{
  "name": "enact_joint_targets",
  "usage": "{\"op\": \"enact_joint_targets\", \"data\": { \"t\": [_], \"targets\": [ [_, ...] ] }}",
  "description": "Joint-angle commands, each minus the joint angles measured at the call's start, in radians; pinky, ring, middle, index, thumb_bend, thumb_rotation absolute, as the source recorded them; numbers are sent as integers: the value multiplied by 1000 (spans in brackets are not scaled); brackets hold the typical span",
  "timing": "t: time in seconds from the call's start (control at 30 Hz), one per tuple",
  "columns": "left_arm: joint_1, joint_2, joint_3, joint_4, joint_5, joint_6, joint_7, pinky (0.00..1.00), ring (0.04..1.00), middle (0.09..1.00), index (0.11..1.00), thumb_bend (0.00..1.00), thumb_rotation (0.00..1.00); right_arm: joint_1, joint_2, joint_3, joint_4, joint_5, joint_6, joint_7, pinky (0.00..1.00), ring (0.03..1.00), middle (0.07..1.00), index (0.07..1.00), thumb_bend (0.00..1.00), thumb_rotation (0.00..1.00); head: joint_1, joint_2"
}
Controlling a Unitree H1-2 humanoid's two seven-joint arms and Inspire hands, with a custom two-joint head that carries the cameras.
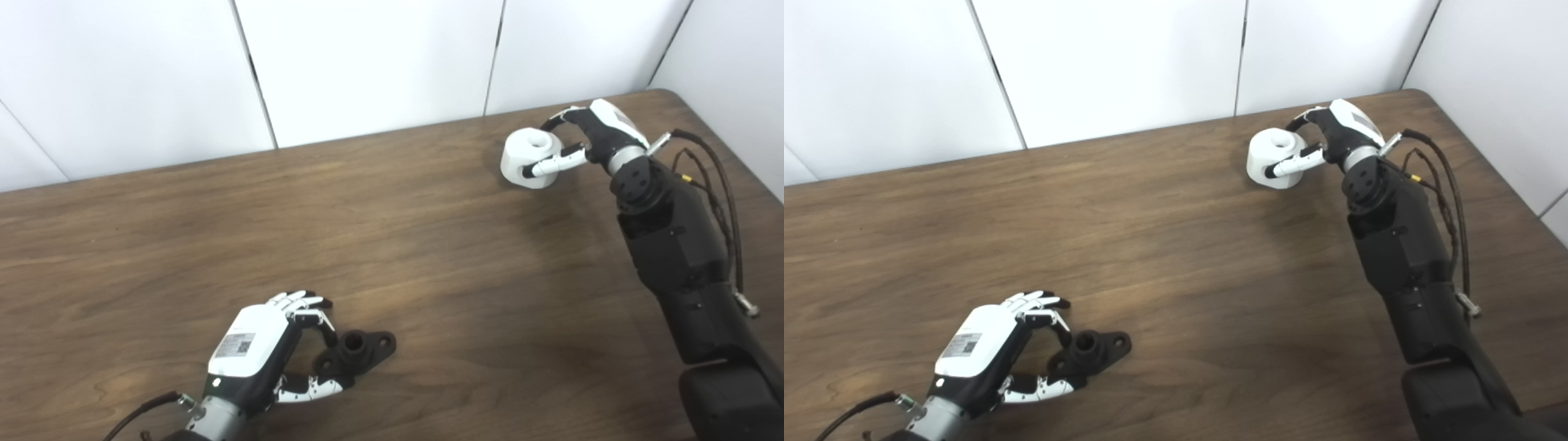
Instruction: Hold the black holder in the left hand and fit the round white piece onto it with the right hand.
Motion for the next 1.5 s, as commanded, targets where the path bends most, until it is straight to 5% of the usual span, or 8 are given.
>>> {"op": "enact_joint_targets", "data": {
  "t": [0.0,0.9,0.97,1.03,1.1,1.47],
  "targets": [
    [35,21,-13,37,26,41,-79,893,879,810,491,509,64,-46,-35,-1,-26,4,-8,-14,884,963,914,712,843,276,2,1],
    [34,8,-15,35,40,45,-90,880,869,808,492,508,66,-30,-49,38,-14,76,-12,-53,843,911,895,644,855,232,16,4],
    [35,6,-14,33,39,46,-92,882,871,810,492,508,67,-25,-50,41,-13,87,-22,-75,844,917,892,598,840,205,19,5],
    [35,4,-14,33,39,48,-93,883,872,810,492,508,66,-21,-51,43,-12,100,-30,-93,868,932,890,518,608,161,19,5],
    [35,3,-13,33,38,46,-92,884,871,808,491,508,66,-16,-54,48,-12,108,-44,-112,910,950,883,492,543,146,19,5],
    [32,-1,-12,34,44,48,-101,886,873,810,492,508,67,1,-81,79,-1,134,-111,-181,908,944,838,482,524,134,21,4]
  ]
}}
